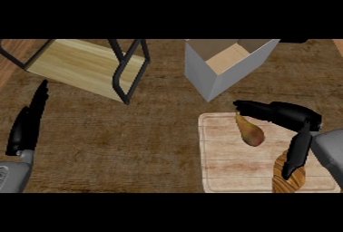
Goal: Pick the pear from the cutting board and place it in the cardboard box
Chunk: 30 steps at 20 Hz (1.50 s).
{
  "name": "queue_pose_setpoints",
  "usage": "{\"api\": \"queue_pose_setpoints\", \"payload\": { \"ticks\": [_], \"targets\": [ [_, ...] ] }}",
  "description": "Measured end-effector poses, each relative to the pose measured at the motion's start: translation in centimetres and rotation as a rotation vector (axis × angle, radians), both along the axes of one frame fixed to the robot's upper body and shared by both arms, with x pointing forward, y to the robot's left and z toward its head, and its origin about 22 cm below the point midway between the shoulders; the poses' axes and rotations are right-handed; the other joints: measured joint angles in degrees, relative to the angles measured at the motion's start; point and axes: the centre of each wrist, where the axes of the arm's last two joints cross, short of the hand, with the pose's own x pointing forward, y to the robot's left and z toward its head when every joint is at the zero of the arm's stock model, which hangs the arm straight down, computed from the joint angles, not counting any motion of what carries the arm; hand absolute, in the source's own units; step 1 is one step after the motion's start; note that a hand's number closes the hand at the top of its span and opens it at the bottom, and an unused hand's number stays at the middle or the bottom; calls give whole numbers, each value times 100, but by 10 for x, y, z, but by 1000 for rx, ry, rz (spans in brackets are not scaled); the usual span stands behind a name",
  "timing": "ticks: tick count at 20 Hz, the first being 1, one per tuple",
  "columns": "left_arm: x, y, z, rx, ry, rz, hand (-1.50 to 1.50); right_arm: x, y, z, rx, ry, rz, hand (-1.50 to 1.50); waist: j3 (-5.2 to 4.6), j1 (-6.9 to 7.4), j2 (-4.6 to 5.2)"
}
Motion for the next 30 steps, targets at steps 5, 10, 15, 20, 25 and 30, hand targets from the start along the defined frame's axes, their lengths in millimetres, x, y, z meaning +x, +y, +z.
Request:
{"api": "queue_pose_setpoints", "payload": {
  "ticks": [5, 10, 15, 20, 25, 30],
  "targets": [
    [2, 4, 5, 15, 19, -18, 0, 31, -7, 36, -93, -114, 91, -150, 9, 84, 10],
    [3, 0, 2, 21, 28, -36, 0, 46, 17, 68, -306, -211, 235, -150, 4, 169, 25],
    [4, -1, 3, 27, 25, -44, 0, 52, 51, 75, -483, -262, 388, -150, -1, 214, 29],
    [6, -5, -1, 30, 25, -43, 0, 54, 78, 66, -617, -282, 517, -150, -7, 194, 38],
    [7, -3, 4, 30, 26, -32, 0, 56, 96, 44, -701, -292, 607, -150, -9, 151, 21],
    [3, 1, 1, 24, 30, -25, 0, 60, 101, 29, -747, -330, 666, -150, -14, 94, 0]
  ]
}}
